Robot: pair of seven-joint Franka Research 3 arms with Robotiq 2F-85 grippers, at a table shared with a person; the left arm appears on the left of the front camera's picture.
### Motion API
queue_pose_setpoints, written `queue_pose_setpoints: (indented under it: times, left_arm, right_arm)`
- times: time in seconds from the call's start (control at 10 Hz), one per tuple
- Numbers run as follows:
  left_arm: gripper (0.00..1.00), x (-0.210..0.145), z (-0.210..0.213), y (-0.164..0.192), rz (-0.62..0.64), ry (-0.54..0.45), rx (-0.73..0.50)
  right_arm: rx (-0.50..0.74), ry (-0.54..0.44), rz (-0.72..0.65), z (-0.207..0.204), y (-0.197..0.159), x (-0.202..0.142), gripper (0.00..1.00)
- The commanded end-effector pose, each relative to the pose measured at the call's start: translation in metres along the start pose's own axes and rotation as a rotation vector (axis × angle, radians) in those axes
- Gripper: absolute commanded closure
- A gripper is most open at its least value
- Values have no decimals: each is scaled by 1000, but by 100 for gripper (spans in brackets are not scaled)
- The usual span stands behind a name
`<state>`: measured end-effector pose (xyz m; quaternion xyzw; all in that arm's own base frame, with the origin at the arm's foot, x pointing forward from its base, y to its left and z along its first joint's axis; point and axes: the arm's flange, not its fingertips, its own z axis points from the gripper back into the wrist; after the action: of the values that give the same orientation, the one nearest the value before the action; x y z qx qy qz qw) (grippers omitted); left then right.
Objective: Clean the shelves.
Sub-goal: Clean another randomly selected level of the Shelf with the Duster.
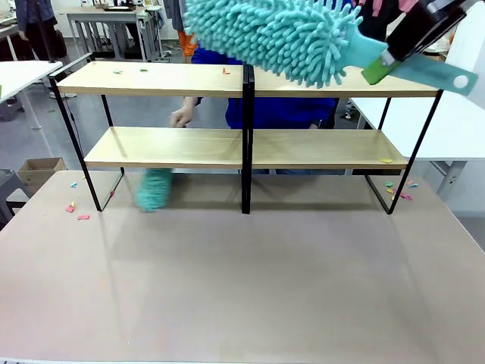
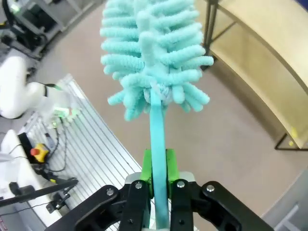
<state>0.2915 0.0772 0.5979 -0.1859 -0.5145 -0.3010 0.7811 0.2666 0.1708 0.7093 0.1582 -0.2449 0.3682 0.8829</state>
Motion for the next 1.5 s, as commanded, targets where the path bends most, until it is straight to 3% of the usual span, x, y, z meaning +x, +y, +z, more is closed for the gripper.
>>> queue_pose_setpoints:
  times: [0.0,0.1,0.3,0.5,0.9,1.1,1.2,1.4]
  left_arm:
    - [0,-1,0,1,-7,-9,-9]
    - [0,-1,0,1,-7,-9,-9]
    - [0,-1,0,1,-7,-9,-9]
    - [0,-1,0,1,-7,-9,-9]
    - [0,-1,0,1,-7,-9,-9]
    - [0,-1,0,1,-7,-9,-9]
    - [0,-1,0,1,-7,-9,-9]
    - [0,-1,0,1,-7,-9,-9]
  right_arm:
    - [-186,75,-94,-4,37,61,88]
    - [-270,102,-150,-5,45,98,88]
    - [-383,284,-320,-28,57,159,88]
    - [-481,312,-452,-55,63,192,88]
    - [-525,223,-563,-97,69,217,88]
    - [-549,297,-527,-118,82,220,88]
    - [-504,258,-543,-110,70,205,88]
    - [-513,282,-527,-123,75,207,88]
